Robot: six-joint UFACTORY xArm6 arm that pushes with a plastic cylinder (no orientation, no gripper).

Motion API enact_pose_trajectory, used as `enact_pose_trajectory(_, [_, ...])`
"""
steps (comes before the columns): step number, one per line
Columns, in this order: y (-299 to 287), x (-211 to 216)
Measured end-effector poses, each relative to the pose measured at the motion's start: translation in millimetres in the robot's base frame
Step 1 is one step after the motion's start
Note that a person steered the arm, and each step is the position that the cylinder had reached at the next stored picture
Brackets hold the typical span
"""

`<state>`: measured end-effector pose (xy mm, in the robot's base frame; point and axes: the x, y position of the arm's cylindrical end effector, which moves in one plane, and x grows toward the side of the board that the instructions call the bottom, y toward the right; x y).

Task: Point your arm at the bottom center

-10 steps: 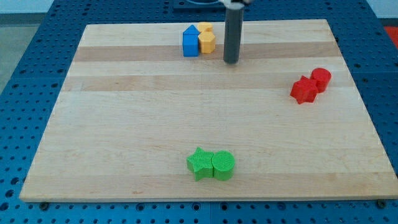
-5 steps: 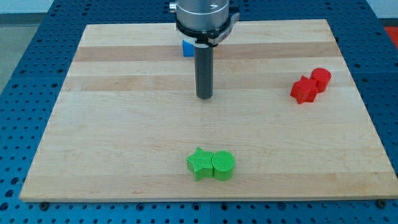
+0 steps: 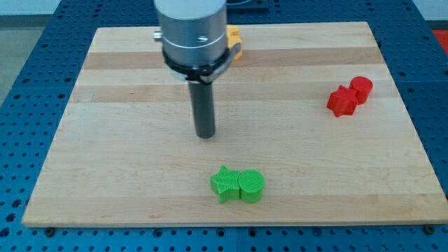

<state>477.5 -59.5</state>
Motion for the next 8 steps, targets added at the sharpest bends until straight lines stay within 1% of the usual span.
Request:
enact_pose_trajectory(1, [-44, 22])
enact_pose_trajectory(2, [-63, 90])
enact_pose_trajectory(3, [-62, 139])
enact_pose_trajectory(6, [-54, 141])
enact_pose_trajectory(8, [26, 140])
